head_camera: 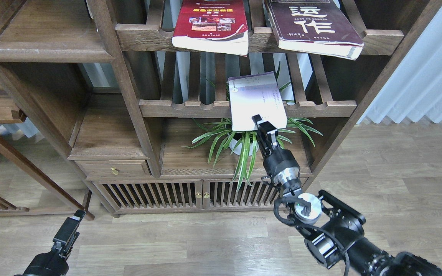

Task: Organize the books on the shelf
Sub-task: 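Grasp the white booklet with the right gripper and pull it out, then hand the white booklet from the right gripper to the left gripper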

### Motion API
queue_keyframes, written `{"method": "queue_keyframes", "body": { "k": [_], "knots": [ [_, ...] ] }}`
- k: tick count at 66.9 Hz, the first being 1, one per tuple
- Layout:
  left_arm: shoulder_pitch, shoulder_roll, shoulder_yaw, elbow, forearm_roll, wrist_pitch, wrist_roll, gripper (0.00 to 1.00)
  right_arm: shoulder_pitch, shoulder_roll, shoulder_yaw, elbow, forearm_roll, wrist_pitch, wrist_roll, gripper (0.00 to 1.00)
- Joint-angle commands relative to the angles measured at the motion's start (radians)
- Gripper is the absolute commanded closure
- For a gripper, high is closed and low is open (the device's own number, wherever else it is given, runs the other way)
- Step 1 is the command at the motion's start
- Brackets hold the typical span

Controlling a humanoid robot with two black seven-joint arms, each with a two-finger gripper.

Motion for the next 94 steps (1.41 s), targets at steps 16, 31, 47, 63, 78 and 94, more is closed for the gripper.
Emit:
{"method": "queue_keyframes", "body": {
  "k": [16,31,47,63,78,94],
  "knots": [
    [-0.022,0.026,0.006,-0.017,0.001,0.0,0.016,0.0,-0.145,0.0,-0.022,0.183,-0.055,0.008,-0.055,1.0],
    [-0.022,0.007,0.008,-0.054,-0.005,0.0,0.009,0.0,-0.229,0.0,-0.065,0.202,-0.113,0.008,-0.12,1.0],
    [0.009,-0.045,0.008,-0.131,-0.01,0.0,0.001,0.0,-0.315,0.0,-0.094,0.212,-0.128,0.008,-0.18,1.0],
    [0.024,-0.071,0.009,-0.218,-0.01,0.0,0.001,0.0,-0.351,0.0,-0.133,0.212,-0.125,0.008,-0.198,0.99],
    [0.023,-0.123,0.014,-0.215,-0.005,0.0,0.012,0.01,-0.393,0.0,-0.197,0.215,-0.127,0.008,-0.213,0.99],
    [0.018,-0.16,0.048,-0.204,0.0,0.0,0.013,0.05,-0.4,0.0,-0.209,0.231,-0.127,0.008,-0.213,0.99]
  ]
}}
